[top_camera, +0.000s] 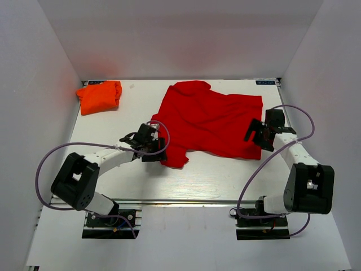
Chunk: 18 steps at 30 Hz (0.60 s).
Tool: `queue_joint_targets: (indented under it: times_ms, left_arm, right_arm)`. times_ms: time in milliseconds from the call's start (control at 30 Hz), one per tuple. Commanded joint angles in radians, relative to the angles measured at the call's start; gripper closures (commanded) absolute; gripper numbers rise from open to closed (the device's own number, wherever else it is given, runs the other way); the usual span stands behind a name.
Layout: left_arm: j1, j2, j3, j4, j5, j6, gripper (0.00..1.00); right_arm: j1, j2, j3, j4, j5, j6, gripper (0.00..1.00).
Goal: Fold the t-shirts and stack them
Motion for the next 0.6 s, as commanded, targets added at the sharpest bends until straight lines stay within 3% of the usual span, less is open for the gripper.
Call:
queue_joint_targets:
  times_ms: [0, 33, 200, 267, 300, 333, 400, 467, 533, 567]
  left_arm:
    - [-0.005, 0.043, 0.002, 0.071, -0.007, 0.004, 0.29]
    - [-0.005, 0.057, 0.002, 0.071, -0.021, 0.004, 0.35]
    - [-0.005, 0.120, 0.022, 0.071, -0.032, 0.013, 0.46]
    - [-0.005, 0.146, 0.022, 0.103, -0.017, 0.013, 0.51]
    - [-0.005, 0.146, 0.022, 0.103, -0.004, 0.013, 0.54]
    - [-0.005, 0.157, 0.022, 0.115, -0.004, 0.013, 0.57]
    - [-0.005, 0.166, 0.033, 0.116, 0.005, 0.023, 0.81]
    - [-0.005, 0.166, 0.056, 0.116, 0.005, 0.024, 1.00]
    - [-0.005, 0.146, 0.065, 0.107, -0.004, 0.037, 1.00]
    - [-0.005, 0.131, 0.065, 0.106, -0.022, 0.037, 1.00]
  right_arm:
    - [-0.008, 0.023, -0.008, 0.092, 0.040, -0.025, 0.10]
    - [-0.008, 0.046, -0.017, 0.112, 0.040, -0.028, 0.10]
    - [-0.008, 0.100, -0.015, 0.123, 0.054, -0.051, 0.10]
    - [-0.007, 0.114, -0.026, 0.143, 0.069, -0.049, 0.18]
    - [-0.008, 0.118, -0.029, 0.147, 0.066, -0.052, 0.24]
    - [-0.008, 0.127, -0.026, 0.146, 0.057, -0.054, 0.41]
    - [-0.008, 0.137, -0.018, 0.144, 0.040, -0.054, 0.54]
    - [-0.005, 0.105, -0.011, 0.131, 0.028, -0.051, 0.77]
    - [-0.008, 0.114, 0.009, 0.120, 0.029, -0.049, 1.00]
    - [-0.008, 0.094, 0.020, 0.089, 0.045, -0.037, 1.00]
